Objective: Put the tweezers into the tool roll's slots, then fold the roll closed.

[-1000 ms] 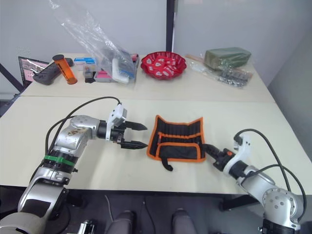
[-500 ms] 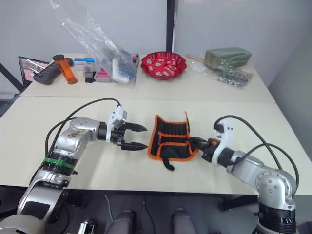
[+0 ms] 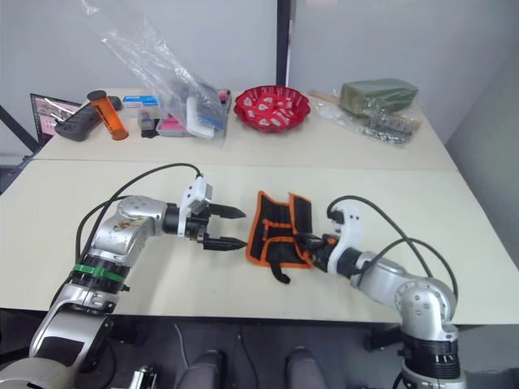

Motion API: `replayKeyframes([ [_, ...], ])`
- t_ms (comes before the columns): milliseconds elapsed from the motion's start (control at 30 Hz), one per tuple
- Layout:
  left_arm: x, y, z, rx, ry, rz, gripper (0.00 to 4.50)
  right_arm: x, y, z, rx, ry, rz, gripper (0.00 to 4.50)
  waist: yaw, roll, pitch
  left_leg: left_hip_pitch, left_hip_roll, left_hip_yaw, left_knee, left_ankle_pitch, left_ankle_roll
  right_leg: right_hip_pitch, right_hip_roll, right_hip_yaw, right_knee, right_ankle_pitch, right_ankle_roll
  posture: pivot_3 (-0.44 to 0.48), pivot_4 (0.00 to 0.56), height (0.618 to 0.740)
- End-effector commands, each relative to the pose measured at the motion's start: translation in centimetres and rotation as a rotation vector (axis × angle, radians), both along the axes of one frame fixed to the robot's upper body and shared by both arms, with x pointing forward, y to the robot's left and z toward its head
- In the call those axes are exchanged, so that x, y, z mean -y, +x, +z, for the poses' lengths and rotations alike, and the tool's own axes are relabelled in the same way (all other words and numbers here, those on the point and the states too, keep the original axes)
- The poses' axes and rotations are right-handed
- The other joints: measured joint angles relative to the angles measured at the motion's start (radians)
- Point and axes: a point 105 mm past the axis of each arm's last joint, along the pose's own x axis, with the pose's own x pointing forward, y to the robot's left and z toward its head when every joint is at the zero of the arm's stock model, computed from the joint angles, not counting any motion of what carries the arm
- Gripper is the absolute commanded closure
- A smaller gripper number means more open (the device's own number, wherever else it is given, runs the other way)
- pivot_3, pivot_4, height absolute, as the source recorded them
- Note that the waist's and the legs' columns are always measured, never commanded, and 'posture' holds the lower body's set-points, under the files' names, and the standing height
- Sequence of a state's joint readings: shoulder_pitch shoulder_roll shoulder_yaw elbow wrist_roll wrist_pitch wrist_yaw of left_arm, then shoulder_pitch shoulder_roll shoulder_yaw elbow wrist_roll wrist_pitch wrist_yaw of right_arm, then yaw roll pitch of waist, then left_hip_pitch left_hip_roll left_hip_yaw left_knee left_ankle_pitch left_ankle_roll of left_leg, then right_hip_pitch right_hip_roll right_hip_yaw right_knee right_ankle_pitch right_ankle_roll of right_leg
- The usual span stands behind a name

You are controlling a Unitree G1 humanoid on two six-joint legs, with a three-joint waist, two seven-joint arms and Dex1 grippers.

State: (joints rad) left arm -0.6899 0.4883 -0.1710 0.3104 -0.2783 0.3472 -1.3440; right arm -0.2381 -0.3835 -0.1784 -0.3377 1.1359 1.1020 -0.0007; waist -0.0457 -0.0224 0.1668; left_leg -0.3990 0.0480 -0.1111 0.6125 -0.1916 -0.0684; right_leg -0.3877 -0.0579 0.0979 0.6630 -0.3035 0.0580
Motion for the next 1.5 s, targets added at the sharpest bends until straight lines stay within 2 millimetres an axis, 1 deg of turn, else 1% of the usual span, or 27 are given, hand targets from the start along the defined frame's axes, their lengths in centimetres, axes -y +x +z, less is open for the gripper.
replayKeyframes([
  [33,0.4,-0.1,1.2,0.042,-0.022,-0.017,0.00,-0.3,0.5,-0.3,0.004,-0.007,-0.009,4.47,0.000,0.000,0.000,0.000,0.000,0.000,0.000,0.000,0.000,0.000,0.000,0.000,0.000,0.000,0.000,0.000,0.150,0.735],
  [200,0.4,-0.1,1.3,0.044,-0.023,-0.018,0.00,0.0,1.0,-2.6,-0.054,-0.031,-0.046,4.47,0.000,0.000,0.000,0.000,0.000,0.000,0.000,0.000,0.000,0.000,0.000,0.000,0.000,0.000,0.000,0.000,0.150,0.735],
  [300,0.4,-0.1,1.3,0.045,-0.021,-0.019,0.00,0.0,1.2,-3.5,-0.074,-0.041,-0.060,4.47,0.000,0.000,0.000,0.000,0.000,0.000,0.000,0.000,0.000,0.000,0.000,0.000,0.000,0.000,0.000,0.000,0.150,0.735],
  [367,0.4,-0.1,1.5,0.047,-0.022,-0.021,0.00,-0.4,1.0,-3.9,-0.081,-0.032,-0.051,4.47,-0.002,0.000,0.000,0.001,0.000,0.000,0.000,0.000,0.000,0.000,0.000,0.000,0.000,0.000,0.000,0.000,0.150,0.735],
  [567,0.4,-0.3,1.6,0.039,-0.025,-0.029,0.00,-0.6,0.5,-4.3,-0.085,-0.023,-0.039,4.47,-0.003,-0.001,-0.001,0.002,0.000,0.000,0.000,0.000,0.000,0.001,0.000,0.000,0.001,0.000,0.000,0.000,0.150,0.735],
  [800,0.0,-0.2,1.4,0.026,-0.025,-0.008,0.00,-0.4,0.2,-4.1,-0.074,-0.017,-0.027,4.47,-0.001,-0.001,-0.001,0.001,0.000,0.000,0.000,0.000,0.000,0.001,0.000,0.000,0.000,0.000,0.000,0.000,0.150,0.735],
  [1000,-0.5,-0.2,1.3,0.023,-0.021,0.006,0.00,-0.9,0.2,-3.9,-0.061,-0.009,-0.002,4.47,-0.001,-0.001,-0.001,0.001,0.000,0.000,0.000,0.000,0.000,0.001,0.000,0.000,0.000,0.000,0.000,0.000,0.150,0.735],
  [1100,-0.5,-0.1,1.4,0.024,-0.021,0.008,0.00,-1.1,0.2,-3.8,-0.083,0.041,-0.003,4.47,-0.001,-0.001,-0.001,0.001,0.000,0.000,0.000,0.000,0.000,0.001,0.000,0.000,0.000,0.000,0.000,0.000,0.150,0.735],
  [1200,-0.6,-0.1,1.4,0.024,-0.020,0.011,0.00,-0.9,0.1,-3.7,-0.086,0.052,-0.002,3.59,-0.001,-0.001,-0.001,0.001,0.000,0.000,0.000,0.000,0.000,0.001,0.000,0.000,0.000,0.000,0.000,0.000,0.150,0.735],
  [1300,-0.7,-0.1,1.4,0.024,-0.019,0.013,0.00,-0.5,0.2,-2.9,-0.069,0.093,-0.010,2.55,-0.001,-0.001,-0.001,0.001,0.000,0.000,0.000,0.000,0.000,0.001,0.000,0.000,0.000,0.000,0.000,0.000,0.150,0.735],
  [1433,-0.8,-0.1,1.2,0.023,-0.014,0.014,0.00,0.4,0.2,-0.9,-0.026,0.176,-0.017,1.23,0.001,-0.001,-0.001,0.001,0.000,0.000,0.000,0.000,0.000,0.001,0.000,0.000,0.000,0.000,0.000,0.000,0.150,0.735],
  [1467,-0.8,-0.1,1.2,0.023,-0.013,0.014,0.00,0.6,0.2,-0.4,-0.013,0.193,-0.017,0.81,0.002,-0.001,-0.001,0.001,0.000,0.000,0.000,0.000,0.000,0.001,0.000,0.000,0.000,0.000,0.000,0.000,0.150,0.735],
  [1500,-0.8,-0.1,1.2,0.022,-0.013,0.015,0.00,0.8,0.1,0.3,0.006,0.216,-0.012,0.49,0.003,-0.001,-0.001,0.001,0.000,0.000,0.000,0.000,0.000,0.001,0.000,0.000,0.000,0.000,0.000,0.000,0.150,0.735],
])
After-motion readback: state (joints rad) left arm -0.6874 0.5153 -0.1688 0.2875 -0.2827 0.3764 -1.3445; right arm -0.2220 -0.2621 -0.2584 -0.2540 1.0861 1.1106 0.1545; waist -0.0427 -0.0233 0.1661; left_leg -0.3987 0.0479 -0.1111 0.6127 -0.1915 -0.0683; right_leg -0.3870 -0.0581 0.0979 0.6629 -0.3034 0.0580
